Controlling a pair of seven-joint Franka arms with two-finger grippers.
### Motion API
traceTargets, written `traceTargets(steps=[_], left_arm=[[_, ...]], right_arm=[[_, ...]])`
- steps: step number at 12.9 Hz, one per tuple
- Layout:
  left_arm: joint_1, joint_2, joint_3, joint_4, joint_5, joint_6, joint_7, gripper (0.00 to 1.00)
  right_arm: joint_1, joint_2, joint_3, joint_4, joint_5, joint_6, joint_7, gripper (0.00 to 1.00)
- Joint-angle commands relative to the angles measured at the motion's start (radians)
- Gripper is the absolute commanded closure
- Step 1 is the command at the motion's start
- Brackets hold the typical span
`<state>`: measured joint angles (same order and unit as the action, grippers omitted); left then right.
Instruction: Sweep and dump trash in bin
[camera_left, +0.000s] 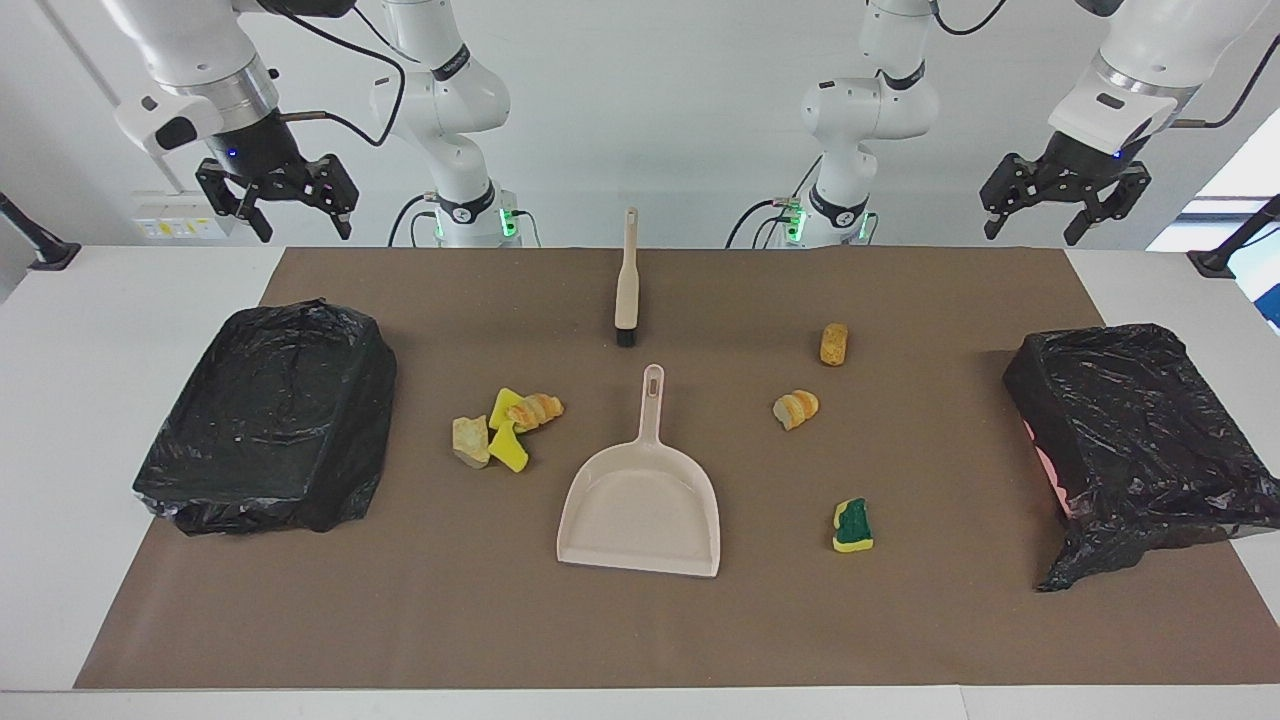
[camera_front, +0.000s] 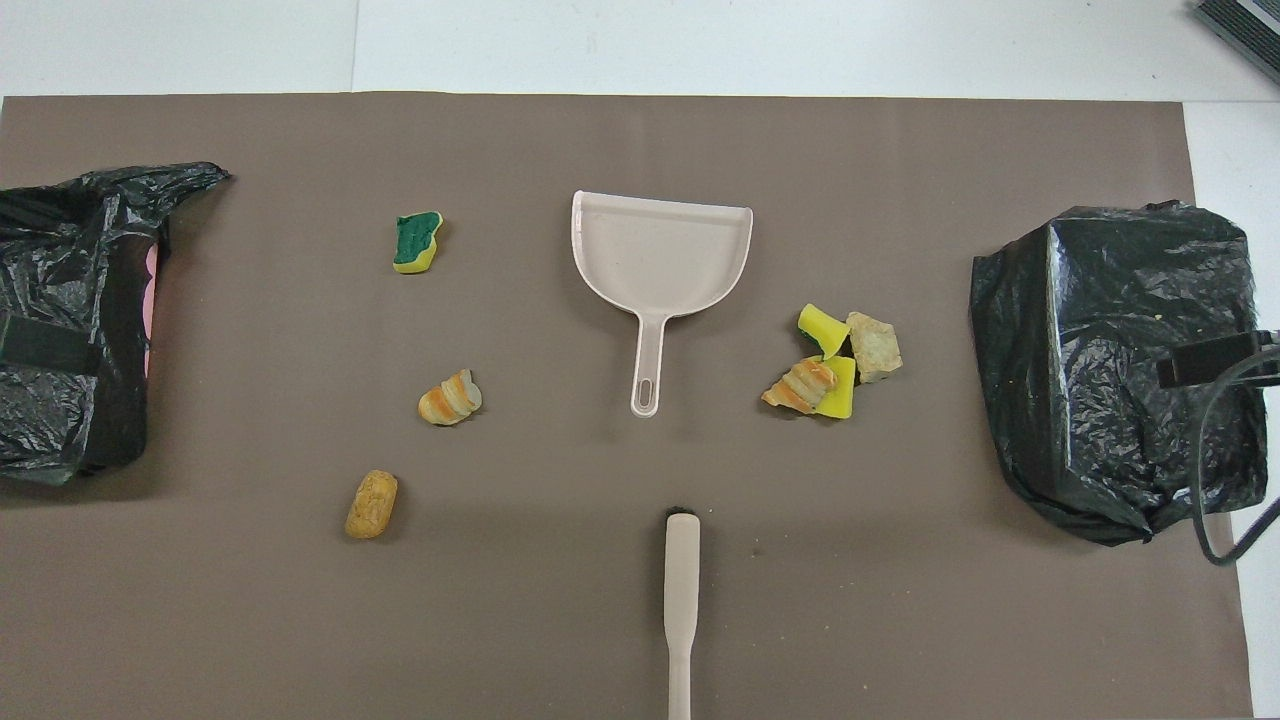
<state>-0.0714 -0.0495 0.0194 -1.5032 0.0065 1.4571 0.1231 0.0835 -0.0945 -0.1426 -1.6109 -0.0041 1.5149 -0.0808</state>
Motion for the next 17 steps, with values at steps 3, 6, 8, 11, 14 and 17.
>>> traceTargets(steps=[3, 6, 8, 11, 14, 17], left_arm=[[0.001, -0.01, 0.002, -0.009, -0.011, 0.0, -0.013, 0.0], [-0.001, -0.01, 0.002, -0.011, -0.011, -0.003, -0.013, 0.0], [-0.002, -0.013, 0.002, -0.011, -0.013, -0.009, -0.011, 0.0], [-0.004, -0.013, 0.002, -0.011, -0.013, -0.011, -0.013, 0.0], [0.004, -0.013, 0.002, -0.011, -0.013, -0.015, -0.013, 0.0], [0.004, -0.013, 0.004, -0.011, -0.011, -0.014, -0.016, 0.0]], right_arm=[[-0.002, 0.002, -0.006, 0.006, 0.022, 0.005, -0.013, 0.0], [-0.002, 0.002, -0.006, 0.006, 0.024, 0.005, -0.013, 0.0], [-0.002, 0.002, -0.006, 0.006, 0.024, 0.005, -0.013, 0.0], [-0.002, 0.002, -0.006, 0.006, 0.024, 0.005, -0.013, 0.0], [-0.002, 0.002, -0.006, 0.006, 0.024, 0.005, -0.013, 0.0], [-0.002, 0.002, -0.006, 0.006, 0.022, 0.005, -0.013, 0.0]])
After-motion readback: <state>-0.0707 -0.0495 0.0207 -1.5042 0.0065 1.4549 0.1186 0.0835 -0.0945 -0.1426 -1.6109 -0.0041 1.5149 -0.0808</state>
